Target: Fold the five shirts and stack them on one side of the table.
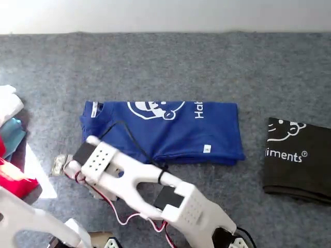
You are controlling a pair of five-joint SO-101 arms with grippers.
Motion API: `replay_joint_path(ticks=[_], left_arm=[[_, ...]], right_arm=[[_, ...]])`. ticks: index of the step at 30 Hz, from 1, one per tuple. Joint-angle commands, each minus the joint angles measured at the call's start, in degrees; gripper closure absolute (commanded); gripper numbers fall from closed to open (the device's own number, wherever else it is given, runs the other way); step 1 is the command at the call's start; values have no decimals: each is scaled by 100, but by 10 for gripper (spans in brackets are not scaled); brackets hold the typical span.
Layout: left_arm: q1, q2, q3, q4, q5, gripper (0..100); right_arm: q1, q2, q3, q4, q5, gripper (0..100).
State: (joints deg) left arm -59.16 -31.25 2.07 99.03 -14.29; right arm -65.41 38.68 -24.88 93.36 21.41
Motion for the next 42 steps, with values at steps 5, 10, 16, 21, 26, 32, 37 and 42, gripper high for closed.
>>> replay_joint_path(ticks=[5, 10, 16, 21, 26, 32, 37, 42], left_arm=[[0, -132, 92, -35, -79, 985], [0, -132, 92, -35, -79, 985], [0, -132, 92, -44, -79, 985], [0, -123, 92, -53, -79, 985], [9, -105, 92, -53, -79, 985], [26, -105, 101, -62, -70, 985], [35, -97, 101, -70, -62, 985], [35, -97, 101, -70, -62, 985]], right_arm=[[-40, 365, -176, -637, 62, 778], [-13, 602, -185, -804, 53, 842], [-13, 646, -185, -813, 53, 952], [163, 593, -185, -866, 79, 990], [576, 233, -422, -690, 440, 988], [1024, -180, -1046, -303, 677, 988], [1402, -171, -1600, -347, 879, 988], [1622, -171, -1908, -497, 1081, 988]])
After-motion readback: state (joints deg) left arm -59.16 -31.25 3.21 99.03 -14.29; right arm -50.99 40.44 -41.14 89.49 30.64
